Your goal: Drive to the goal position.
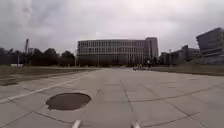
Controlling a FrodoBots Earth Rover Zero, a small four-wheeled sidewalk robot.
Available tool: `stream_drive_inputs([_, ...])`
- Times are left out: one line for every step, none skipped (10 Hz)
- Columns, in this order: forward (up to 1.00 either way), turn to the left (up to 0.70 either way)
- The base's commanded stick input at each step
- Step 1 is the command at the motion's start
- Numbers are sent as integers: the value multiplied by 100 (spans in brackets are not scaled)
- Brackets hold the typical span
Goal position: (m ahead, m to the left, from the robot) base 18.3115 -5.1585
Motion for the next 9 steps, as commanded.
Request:
stream_drive_inputs([85, -16])
stream_drive_inputs([85, -30])
stream_drive_inputs([85, -15])
stream_drive_inputs([85, 0])
stream_drive_inputs([85, 0])
stream_drive_inputs([85, 0])
stream_drive_inputs([85, 0])
stream_drive_inputs([85, 0])
stream_drive_inputs([85, 0])
